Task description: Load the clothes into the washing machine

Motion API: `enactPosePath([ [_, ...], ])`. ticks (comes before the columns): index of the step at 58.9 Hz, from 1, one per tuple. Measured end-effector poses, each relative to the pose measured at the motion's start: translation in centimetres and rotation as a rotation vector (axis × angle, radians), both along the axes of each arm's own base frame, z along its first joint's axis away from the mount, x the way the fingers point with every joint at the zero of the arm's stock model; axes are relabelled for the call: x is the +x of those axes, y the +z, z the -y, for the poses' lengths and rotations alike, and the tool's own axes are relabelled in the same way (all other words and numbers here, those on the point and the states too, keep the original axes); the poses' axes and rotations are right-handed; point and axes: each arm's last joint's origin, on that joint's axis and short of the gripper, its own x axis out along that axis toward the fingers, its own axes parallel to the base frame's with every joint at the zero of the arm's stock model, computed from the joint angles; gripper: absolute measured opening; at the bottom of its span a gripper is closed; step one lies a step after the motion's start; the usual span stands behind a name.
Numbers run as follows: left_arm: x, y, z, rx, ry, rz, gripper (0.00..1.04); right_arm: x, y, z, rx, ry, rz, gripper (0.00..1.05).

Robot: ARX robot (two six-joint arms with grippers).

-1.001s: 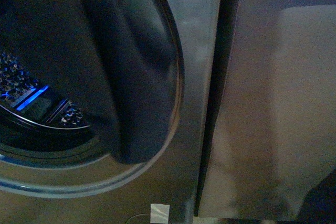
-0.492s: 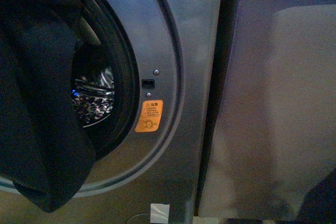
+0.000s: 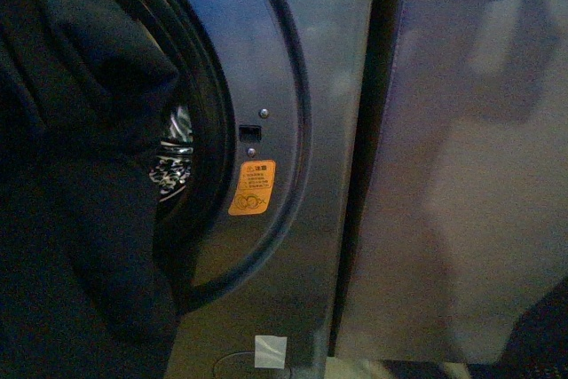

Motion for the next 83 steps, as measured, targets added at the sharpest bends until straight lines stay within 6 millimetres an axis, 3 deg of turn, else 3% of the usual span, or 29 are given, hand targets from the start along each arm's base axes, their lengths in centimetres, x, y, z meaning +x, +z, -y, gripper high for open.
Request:
enactPosePath([
  [8, 0.8, -1.9, 0.2, 0.01, 0.002, -0.042, 0.21, -0.9, -4.2, 1.0, -0.092, 0.048, -0.076, 0.81],
  [17, 3.0, -4.6, 0.7, 0.014, -0.012, -0.101, 0.21, -2.5, -10.1, 4.8, -0.101, 0.027, -0.07, 0.5],
  [20, 3.6, -4.9, 0.8, 0.015, -0.012, -0.106, 0.21, -2.7, -11.0, 5.3, -0.102, 0.022, -0.071, 0.45],
  [30, 7.9, -6.9, 1.7, 0.034, 0.024, -0.127, 0.21, -3.5, -15.8, 7.4, -0.114, 0.04, -0.083, 0.13],
  [36, 9.5, -7.7, 1.9, 0.051, 0.048, -0.13, 0.21, -3.7, -17.4, 8.1, -0.118, 0.032, -0.094, 0.01],
  [53, 15.2, -9.2, 2.0, 0.099, 0.132, -0.152, 0.2, -4.6, -21.0, 9.8, -0.117, 0.027, -0.09, 0.02],
  [71, 20.2, -9.2, 1.8, 0.106, 0.202, -0.168, 0.2, -5.2, -23.4, 10.8, -0.118, 0.043, -0.093, 0.02],
  [83, 22.4, -8.8, 2.2, 0.105, 0.217, -0.159, 0.2, -5.5, -24.3, 11.7, -0.116, 0.016, -0.088, 0.02],
])
